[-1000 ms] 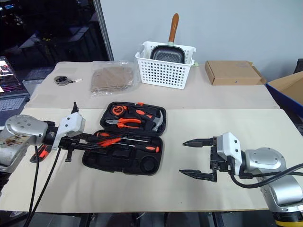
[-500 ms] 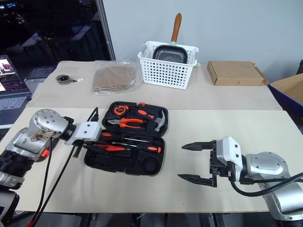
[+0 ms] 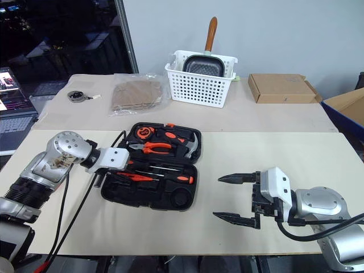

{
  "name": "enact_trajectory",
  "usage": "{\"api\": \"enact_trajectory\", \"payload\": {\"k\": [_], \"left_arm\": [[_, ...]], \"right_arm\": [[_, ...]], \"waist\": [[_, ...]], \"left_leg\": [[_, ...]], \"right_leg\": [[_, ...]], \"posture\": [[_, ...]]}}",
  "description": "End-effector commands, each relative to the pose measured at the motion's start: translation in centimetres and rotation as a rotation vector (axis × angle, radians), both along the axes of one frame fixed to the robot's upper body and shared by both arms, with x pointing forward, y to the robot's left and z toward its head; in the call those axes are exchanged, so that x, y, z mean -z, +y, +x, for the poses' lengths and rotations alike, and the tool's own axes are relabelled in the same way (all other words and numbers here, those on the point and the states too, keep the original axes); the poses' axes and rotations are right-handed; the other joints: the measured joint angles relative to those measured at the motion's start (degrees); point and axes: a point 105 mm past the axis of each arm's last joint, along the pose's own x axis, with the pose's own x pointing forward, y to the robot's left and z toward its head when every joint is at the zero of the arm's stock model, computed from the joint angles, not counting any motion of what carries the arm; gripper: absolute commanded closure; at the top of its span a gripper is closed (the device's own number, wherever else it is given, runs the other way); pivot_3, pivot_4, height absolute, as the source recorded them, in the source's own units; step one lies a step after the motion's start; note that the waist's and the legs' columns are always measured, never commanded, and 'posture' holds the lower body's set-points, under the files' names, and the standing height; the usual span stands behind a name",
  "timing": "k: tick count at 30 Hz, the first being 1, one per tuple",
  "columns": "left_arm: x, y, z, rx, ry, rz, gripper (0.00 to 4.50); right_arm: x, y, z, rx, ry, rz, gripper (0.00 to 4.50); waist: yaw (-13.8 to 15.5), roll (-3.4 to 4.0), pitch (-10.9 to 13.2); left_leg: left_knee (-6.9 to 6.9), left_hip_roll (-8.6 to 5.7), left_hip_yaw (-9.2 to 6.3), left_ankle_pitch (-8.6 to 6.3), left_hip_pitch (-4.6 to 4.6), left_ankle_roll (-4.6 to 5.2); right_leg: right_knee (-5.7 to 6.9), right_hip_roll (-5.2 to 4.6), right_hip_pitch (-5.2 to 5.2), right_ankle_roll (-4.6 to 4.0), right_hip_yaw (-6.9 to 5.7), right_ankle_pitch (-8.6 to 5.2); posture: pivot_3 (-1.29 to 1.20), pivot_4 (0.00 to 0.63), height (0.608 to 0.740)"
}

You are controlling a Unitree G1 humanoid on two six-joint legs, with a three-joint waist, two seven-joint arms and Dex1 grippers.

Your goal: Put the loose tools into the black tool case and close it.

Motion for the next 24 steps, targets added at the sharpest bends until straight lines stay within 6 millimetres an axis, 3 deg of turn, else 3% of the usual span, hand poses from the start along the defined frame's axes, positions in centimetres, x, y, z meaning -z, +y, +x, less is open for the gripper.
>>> {"api": "enact_trajectory", "payload": {"k": [1,3,4,7,11,14,17,21,24], "left_arm": [[-0.2,0.1,-0.1,-0.002,0.006,0.016,4.06],[-0.6,0.1,-0.2,-0.007,0.004,-0.002,4.06],[-0.9,0.1,-0.1,-0.012,-0.004,-0.012,3.05],[-2.4,-0.2,-0.4,-0.031,-0.029,-0.093,2.12],[-4.5,-0.4,-2.0,-0.094,0.007,-0.264,2.12],[-5.0,-0.4,-3.1,-0.143,0.019,-0.383,2.12],[-4.8,-1.1,-3.1,-0.254,0.024,-0.525,2.87],[-2.9,-1.3,-2.6,-0.412,-0.013,-0.618,4.32],[-2.0,-1.6,-1.9,-0.522,-0.056,-0.697,4.47]], "right_arm": [[-1.0,0.1,-0.1,-0.002,-0.04,0.005,0.0],[-0.9,0.1,-0.1,-0.003,-0.04,0.005,0.0],[-0.9,0.1,-0.1,-0.004,-0.039,0.005,0.0],[-0.9,0.1,-0.1,-0.005,-0.038,0.006,0.0],[-0.9,0.1,-0.1,-0.002,-0.04,0.01,0.0],[-0.9,0.3,0.1,-0.002,-0.044,0.022,0.0],[-0.9,0.4,0.2,-0.004,-0.044,0.026,0.0],[-0.9,0.4,0.2,-0.007,-0.039,0.029,0.0],[-0.9,0.3,0.3,-0.007,-0.034,0.029,0.0]], "waist": [[0.0,0.0,0.0],[0.0,0.0,0.0],[0.0,0.0,0.0],[-0.1,0.0,0.0],[-0.2,0.0,0.0],[-0.2,0.0,0.0],[-0.2,0.01,0.0],[0.1,0.03,0.0],[0.3,0.02,0.0]], "left_leg": [[0.0,0.0,0.0,0.0,0.0,0.0],[0.0,-0.01,0.0,0.0,-0.01,0.0],[0.0,-0.01,0.0,0.0,-0.01,0.0],[0.0,0.0,0.0,0.0,-0.02,0.0],[0.01,0.05,-0.02,0.0,-0.05,0.0],[0.01,0.06,-0.02,0.0,-0.03,0.0],[0.03,0.06,-0.03,0.0,0.01,0.0],[0.27,0.04,-0.09,0.0,0.01,0.0],[0.31,0.03,-0.1,0.0,0.03,0.0]], "right_leg": [[0.0,0.0,0.0,0.0,0.0,0.0],[-0.01,-0.01,0.0,0.0,0.0,0.0],[-0.01,-0.01,0.0,0.0,0.0,0.0],[-0.02,-0.01,-0.01,0.0,0.0,0.0],[-0.01,-0.01,-0.04,0.0,-0.01,0.0],[0.02,-0.03,-0.02,0.01,-0.01,0.0],[0.04,-0.07,0.02,0.01,0.0,-0.01],[0.29,-0.09,0.03,0.04,-0.02,-0.02],[0.4,-0.09,0.03,0.03,0.0,-0.02]], "posture": [[0.0,0.15,0.74],[0.0,0.15,0.74],[0.0,0.15,0.74],[0.0,0.15,0.74],[0.0,0.15,0.74],[0.0,0.15,0.74],[0.0,0.15,0.74],[0.0,0.15,0.74],[0.0,0.15,0.74]]}}
